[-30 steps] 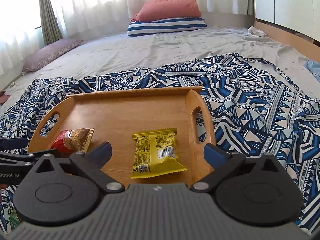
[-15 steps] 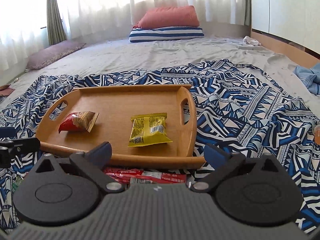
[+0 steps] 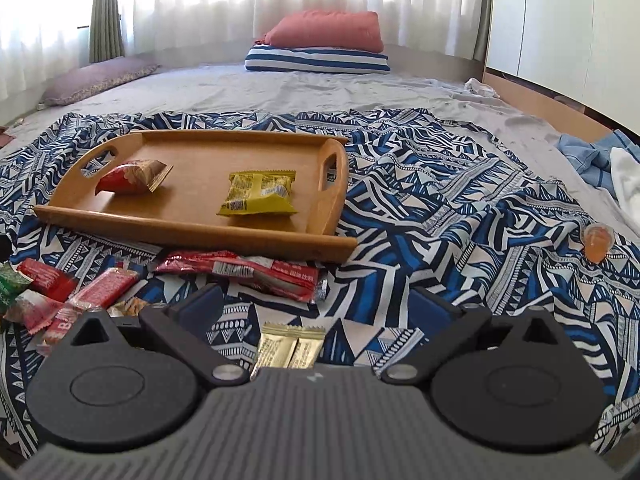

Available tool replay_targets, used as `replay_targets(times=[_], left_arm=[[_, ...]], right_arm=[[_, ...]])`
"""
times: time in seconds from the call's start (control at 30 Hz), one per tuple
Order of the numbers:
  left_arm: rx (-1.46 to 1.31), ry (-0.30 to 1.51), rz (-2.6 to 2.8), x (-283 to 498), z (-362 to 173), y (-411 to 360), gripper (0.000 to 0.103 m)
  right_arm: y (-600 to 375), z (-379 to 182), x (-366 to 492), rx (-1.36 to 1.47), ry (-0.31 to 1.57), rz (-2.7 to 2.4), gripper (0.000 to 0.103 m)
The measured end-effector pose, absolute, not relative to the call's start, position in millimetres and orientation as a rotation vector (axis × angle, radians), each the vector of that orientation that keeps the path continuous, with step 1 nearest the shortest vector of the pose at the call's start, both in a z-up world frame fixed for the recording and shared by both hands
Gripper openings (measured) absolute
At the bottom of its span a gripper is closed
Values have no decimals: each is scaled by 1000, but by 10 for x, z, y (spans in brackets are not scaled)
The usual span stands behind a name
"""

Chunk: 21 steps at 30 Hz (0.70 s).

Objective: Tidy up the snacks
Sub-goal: 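Withdraw both tools from the tray back toward the snack pile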

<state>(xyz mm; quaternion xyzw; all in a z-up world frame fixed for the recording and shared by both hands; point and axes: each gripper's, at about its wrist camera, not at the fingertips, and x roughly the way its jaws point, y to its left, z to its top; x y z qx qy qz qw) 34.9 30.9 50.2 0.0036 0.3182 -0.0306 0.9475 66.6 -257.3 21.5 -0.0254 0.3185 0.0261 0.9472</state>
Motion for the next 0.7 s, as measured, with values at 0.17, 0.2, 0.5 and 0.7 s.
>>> replay_targets(times=[0.17, 0.2, 0.5, 0.7], left_arm=[[-2, 651, -27, 223, 382, 398, 103], [3, 649, -22, 197, 366, 407, 103], [92, 629, 13, 81, 228, 413, 99], [87, 635, 19, 97, 139, 410, 86]], right_arm=[[-2570, 91, 525, -73, 639, 35, 103], [-2562, 72, 504, -80, 638, 32, 103], [-2559, -125, 388, -104, 634, 17, 103], [-2596, -164, 370, -50, 631, 7, 103]])
